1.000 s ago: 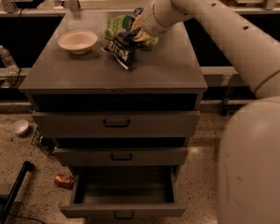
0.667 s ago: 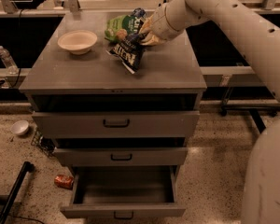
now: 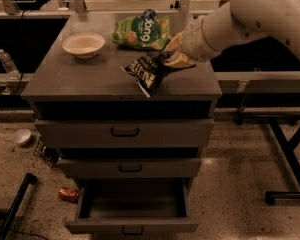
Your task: Place blue chip bag into bottom drawer
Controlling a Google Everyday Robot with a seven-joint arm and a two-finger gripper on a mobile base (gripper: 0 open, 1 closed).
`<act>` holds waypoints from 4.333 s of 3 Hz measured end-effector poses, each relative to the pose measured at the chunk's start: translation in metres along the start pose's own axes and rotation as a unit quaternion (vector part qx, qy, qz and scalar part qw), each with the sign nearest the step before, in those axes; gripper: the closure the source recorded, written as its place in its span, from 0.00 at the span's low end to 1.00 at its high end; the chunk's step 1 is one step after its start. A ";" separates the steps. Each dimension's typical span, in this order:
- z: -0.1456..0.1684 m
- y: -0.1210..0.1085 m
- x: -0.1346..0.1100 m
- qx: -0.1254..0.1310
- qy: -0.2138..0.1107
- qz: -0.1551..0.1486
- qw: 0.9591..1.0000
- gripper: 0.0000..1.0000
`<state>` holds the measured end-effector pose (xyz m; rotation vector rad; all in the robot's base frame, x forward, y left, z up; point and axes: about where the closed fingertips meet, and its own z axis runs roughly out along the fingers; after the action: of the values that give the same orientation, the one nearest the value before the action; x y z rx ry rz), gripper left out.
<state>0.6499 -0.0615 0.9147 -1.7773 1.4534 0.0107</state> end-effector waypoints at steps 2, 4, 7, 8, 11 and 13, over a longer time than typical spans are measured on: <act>-0.031 0.044 -0.002 -0.031 -0.001 0.049 0.998 1.00; -0.008 0.086 0.021 0.018 -0.012 0.142 0.990 1.00; -0.009 0.152 0.027 -0.010 0.006 0.267 0.964 1.00; 0.018 0.181 0.042 -0.018 0.017 0.269 0.963 1.00; 0.093 0.254 0.103 -0.028 0.014 0.268 0.963 1.00; 0.171 0.315 0.141 -0.058 -0.038 0.318 0.945 1.00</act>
Offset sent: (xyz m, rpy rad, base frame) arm -0.0383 -0.0112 -0.0016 0.0222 0.0775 -0.0284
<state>0.5194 -0.0751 0.5530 -1.3037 1.9376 0.5016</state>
